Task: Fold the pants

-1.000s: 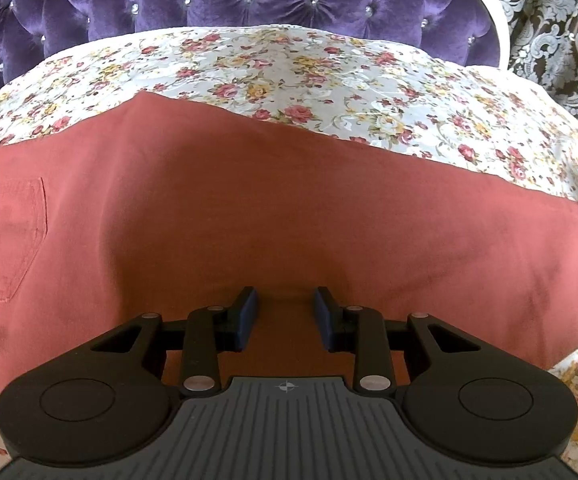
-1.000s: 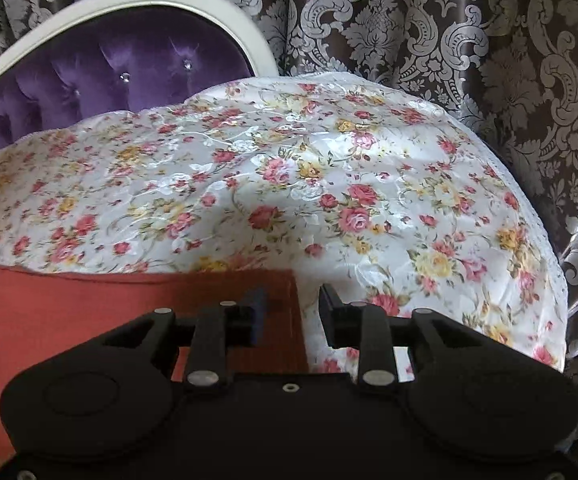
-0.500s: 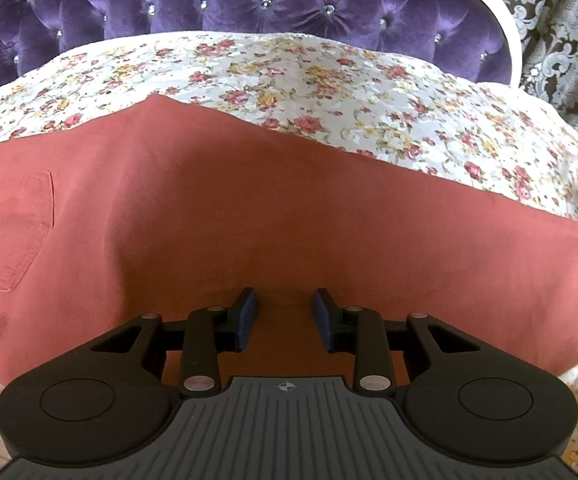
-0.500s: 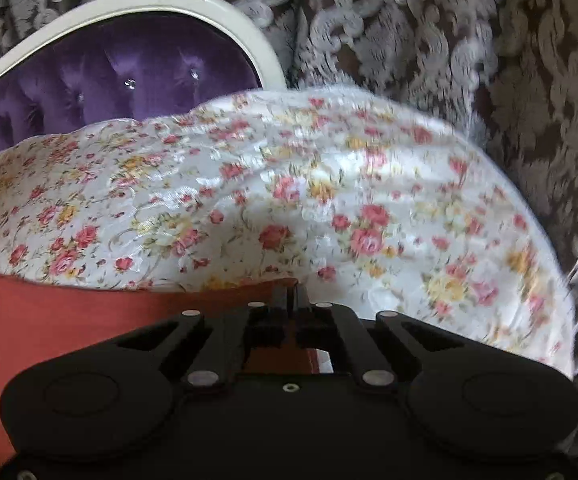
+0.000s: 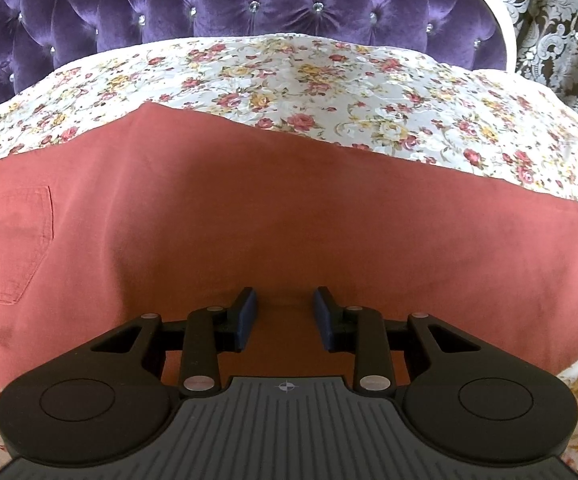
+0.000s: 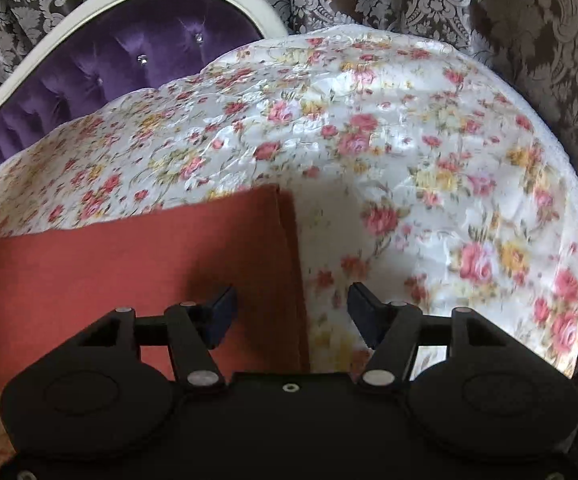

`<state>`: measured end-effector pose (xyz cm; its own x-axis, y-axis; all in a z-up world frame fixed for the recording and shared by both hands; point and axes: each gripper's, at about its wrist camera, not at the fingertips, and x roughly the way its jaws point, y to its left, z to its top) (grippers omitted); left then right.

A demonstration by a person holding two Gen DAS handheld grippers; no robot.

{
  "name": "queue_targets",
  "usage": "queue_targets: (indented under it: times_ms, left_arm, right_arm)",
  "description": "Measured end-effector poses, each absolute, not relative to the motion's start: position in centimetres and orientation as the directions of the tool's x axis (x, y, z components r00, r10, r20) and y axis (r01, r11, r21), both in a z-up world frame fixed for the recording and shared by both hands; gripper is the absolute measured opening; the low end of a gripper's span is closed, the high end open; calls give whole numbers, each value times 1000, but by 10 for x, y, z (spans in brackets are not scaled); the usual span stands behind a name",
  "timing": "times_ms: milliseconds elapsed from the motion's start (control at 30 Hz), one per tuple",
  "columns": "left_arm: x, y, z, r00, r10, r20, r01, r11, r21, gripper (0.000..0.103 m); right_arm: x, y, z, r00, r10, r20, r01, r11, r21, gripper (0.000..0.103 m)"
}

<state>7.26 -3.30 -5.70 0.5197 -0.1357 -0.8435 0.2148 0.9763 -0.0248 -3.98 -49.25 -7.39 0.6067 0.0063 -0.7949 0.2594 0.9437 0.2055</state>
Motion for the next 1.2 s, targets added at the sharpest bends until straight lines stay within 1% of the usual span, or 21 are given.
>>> queue_targets:
  times_ms: [133,200,233,267,333,367,400,500,567,633,767,833,967,1033,1133,1200]
  left_arm:
    - [73,-34,-57,516,-133,-846,212,977,-24,31]
    - [73,-34,-57,516,-130,-846,211,977,-22,31]
    - [73,-34,-57,517,-131,-846,212,977,-22,31]
    - [74,-34,-57,517,-131,-846,212,977,-22,31]
    - [74,-34,-58,518,-131,-845,212,977,-22,31]
    - [74,-34,-57,519,-131,-845,214,977,-20,31]
    - [75,-34,-57,518,-130,-845,217,976,-18,31]
    - [77,-37,-50,510,-131,-850,211,977,-24,31]
    - [75,-44,-40,511,-188,-839,228,971,-78,31]
    - [73,-61,-33,506,-238,-829,272,956,-108,31]
    - [67,-104,-28,495,-307,-813,376,919,-118,31]
    - [66,-124,-32,471,-328,-819,413,902,-123,31]
    - [66,-148,-56,426,-279,-861,435,897,-75,31]
    - [64,-153,-57,451,-263,-853,445,894,-41,31]
    - [66,-146,-53,438,-280,-855,442,894,-66,31]
    - [67,-132,-47,462,-272,-844,417,907,-64,31]
  right_arm:
    - [-42,-492,-75,612,73,-787,207,946,248,65]
    - [-42,-490,-75,614,98,-783,186,946,264,56]
    - [-42,-491,-76,615,116,-780,183,941,284,55]
    - [-42,-492,-76,617,126,-777,186,936,300,51]
    - [-42,-495,-78,617,161,-770,193,918,346,26]
    - [-42,-497,-80,617,192,-763,195,902,385,18]
    - [-43,-496,-80,621,203,-757,193,897,399,14]
    - [-46,-485,-72,633,162,-758,192,915,355,14]
    - [-50,-483,-61,657,163,-736,200,904,378,13]
    - [-52,-482,-49,678,151,-719,204,901,382,13]
    - [-56,-481,-30,702,146,-697,213,891,401,13]
    - [-55,-480,-22,712,146,-687,213,887,409,13]
    - [-53,-477,-9,724,163,-670,214,871,443,13]
    - [-53,-473,-3,724,167,-669,218,865,452,13]
    - [-51,-464,8,726,190,-661,213,852,478,13]
    - [-48,-452,18,733,206,-649,196,849,490,13]
